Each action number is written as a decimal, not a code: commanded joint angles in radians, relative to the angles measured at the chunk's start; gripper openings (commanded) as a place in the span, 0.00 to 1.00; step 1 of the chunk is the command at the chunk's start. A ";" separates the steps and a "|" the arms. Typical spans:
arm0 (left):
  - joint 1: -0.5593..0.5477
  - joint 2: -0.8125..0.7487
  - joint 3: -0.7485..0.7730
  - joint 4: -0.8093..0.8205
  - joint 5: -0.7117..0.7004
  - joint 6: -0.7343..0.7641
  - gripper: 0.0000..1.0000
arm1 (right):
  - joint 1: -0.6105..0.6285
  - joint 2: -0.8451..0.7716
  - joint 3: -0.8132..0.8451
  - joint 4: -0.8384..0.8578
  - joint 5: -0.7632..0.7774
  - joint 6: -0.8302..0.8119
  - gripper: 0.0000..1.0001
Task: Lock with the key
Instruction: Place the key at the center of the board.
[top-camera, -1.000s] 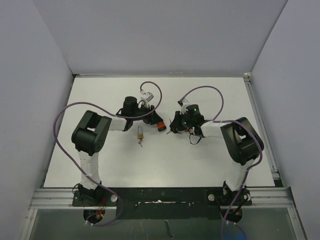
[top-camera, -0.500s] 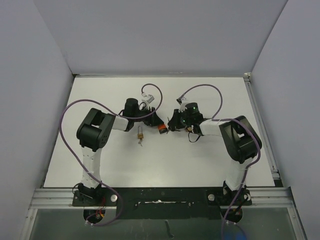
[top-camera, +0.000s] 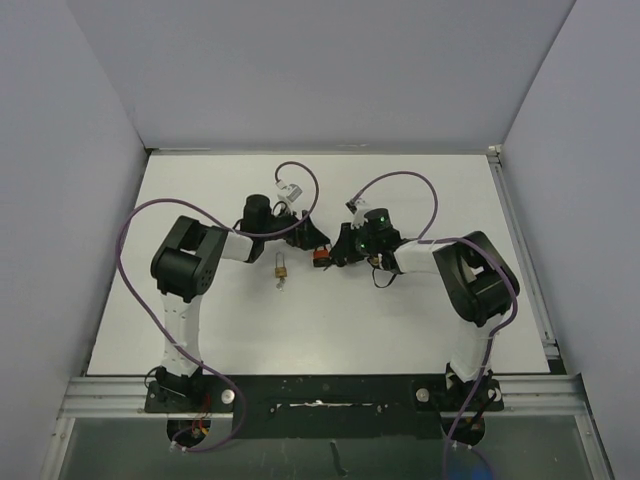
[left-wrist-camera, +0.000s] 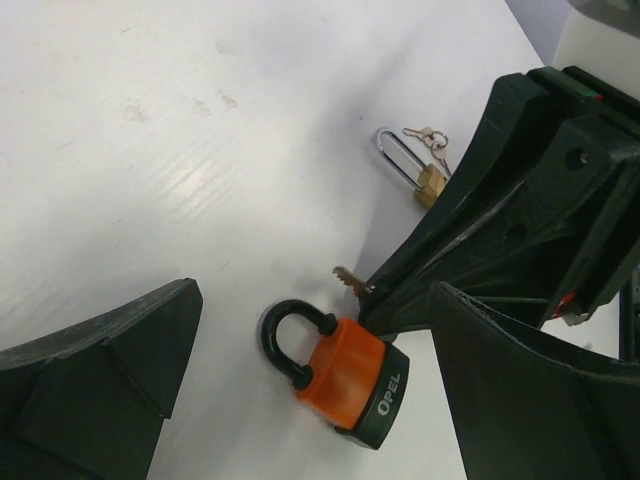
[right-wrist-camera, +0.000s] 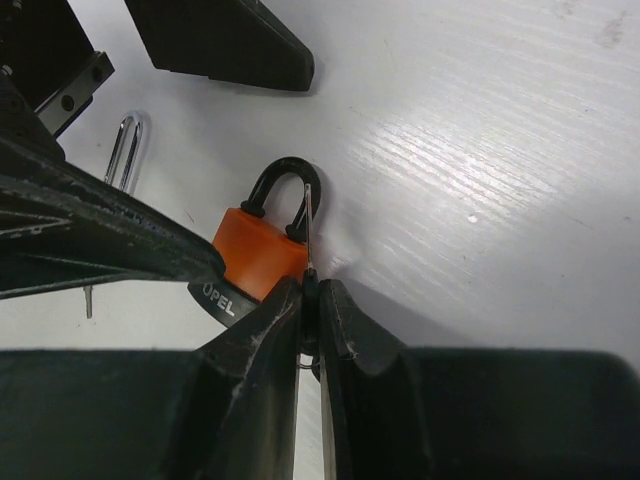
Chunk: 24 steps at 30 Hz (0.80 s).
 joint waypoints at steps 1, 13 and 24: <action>0.032 -0.056 -0.034 0.078 -0.013 -0.007 0.98 | 0.011 -0.004 0.040 0.041 -0.009 -0.008 0.13; 0.064 -0.158 -0.090 0.053 -0.046 0.012 0.98 | 0.011 -0.080 0.020 0.015 0.038 -0.058 0.40; 0.097 -0.354 -0.180 -0.070 -0.187 0.072 0.98 | 0.020 -0.217 0.123 -0.148 0.079 -0.150 0.44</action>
